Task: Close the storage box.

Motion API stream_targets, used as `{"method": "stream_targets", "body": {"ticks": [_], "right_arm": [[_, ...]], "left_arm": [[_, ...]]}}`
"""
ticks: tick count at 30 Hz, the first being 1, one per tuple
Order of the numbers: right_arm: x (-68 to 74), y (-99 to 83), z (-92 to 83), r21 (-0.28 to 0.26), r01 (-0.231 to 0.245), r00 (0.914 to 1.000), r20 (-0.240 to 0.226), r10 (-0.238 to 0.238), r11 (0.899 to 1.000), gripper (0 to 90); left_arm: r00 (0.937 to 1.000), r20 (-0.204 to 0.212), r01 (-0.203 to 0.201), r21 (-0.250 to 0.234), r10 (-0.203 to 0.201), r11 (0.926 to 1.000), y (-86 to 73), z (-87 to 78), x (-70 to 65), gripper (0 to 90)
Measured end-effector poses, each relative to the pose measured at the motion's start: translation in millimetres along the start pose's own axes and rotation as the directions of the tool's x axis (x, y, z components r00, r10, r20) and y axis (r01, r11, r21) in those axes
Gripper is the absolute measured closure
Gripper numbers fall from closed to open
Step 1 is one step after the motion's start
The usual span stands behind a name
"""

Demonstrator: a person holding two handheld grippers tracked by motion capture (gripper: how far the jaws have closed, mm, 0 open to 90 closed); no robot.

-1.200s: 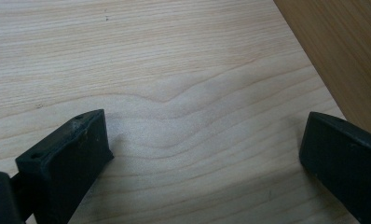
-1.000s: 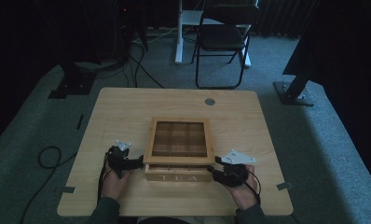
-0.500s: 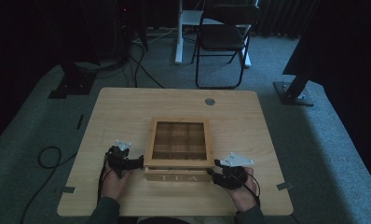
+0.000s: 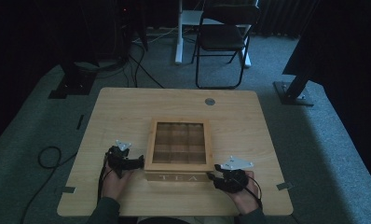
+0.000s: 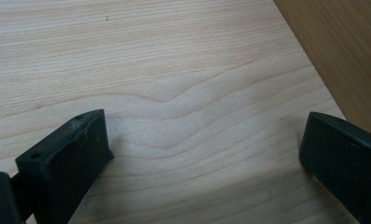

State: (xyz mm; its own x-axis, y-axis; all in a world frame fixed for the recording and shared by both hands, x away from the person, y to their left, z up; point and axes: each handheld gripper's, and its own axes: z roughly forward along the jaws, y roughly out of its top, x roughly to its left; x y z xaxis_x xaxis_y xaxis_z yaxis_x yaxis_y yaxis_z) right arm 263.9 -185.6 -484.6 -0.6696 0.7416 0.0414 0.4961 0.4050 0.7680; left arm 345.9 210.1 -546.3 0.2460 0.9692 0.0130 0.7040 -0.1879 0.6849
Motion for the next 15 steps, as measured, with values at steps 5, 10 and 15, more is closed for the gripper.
{"method": "stream_targets", "body": {"ticks": [5, 10, 15], "right_arm": [[-0.9, -1.7, 0.3, 0.024, 0.008, 1.0000, 0.002, -0.008, 1.000, 53.9], [-1.2, -1.7, -4.0, 0.006, 0.007, 0.9999, -0.012, -0.007, 1.000, 53.1], [-8.3, 2.3, -16.2, -0.043, -0.021, 0.9998, 0.000, 0.021, 0.999, 52.6]], "left_arm": [[1.0000, 0.000, 0.000, 0.000, 0.000, 1.0000, 0.0, 0.0, 0.0, 1.6], [1.0000, 0.000, 0.001, -0.001, -0.001, 1.0000, 0.0, 0.0, -0.1, 1.6], [1.0000, 0.000, 0.000, 0.000, 0.000, 1.0000, -0.1, -0.1, 0.0, 1.6]]}}
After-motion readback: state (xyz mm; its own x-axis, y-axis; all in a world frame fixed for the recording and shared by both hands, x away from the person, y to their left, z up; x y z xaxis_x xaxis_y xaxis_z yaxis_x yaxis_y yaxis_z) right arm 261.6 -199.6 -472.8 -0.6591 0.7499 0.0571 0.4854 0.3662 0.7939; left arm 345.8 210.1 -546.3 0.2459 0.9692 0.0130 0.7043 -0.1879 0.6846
